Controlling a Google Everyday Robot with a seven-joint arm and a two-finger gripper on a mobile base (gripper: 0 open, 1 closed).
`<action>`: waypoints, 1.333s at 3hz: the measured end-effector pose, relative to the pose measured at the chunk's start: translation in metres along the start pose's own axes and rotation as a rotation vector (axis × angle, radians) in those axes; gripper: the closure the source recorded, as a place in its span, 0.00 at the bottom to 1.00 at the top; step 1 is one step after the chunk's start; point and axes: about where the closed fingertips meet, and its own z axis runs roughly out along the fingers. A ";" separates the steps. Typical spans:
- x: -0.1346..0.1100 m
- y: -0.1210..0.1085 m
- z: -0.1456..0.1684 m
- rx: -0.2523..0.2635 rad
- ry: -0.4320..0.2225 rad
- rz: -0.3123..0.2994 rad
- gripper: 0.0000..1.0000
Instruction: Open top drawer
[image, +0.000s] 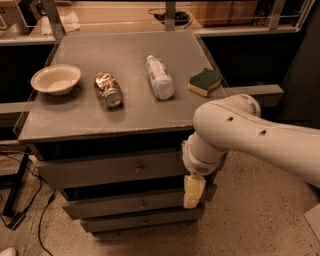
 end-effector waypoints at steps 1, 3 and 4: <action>0.003 -0.015 0.005 0.017 0.014 0.001 0.00; 0.007 -0.022 0.018 0.008 0.036 0.005 0.00; 0.006 -0.026 0.026 -0.001 0.045 -0.004 0.00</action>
Offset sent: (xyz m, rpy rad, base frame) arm 0.0339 -0.0061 -0.0094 -0.0300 -0.0237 -0.0197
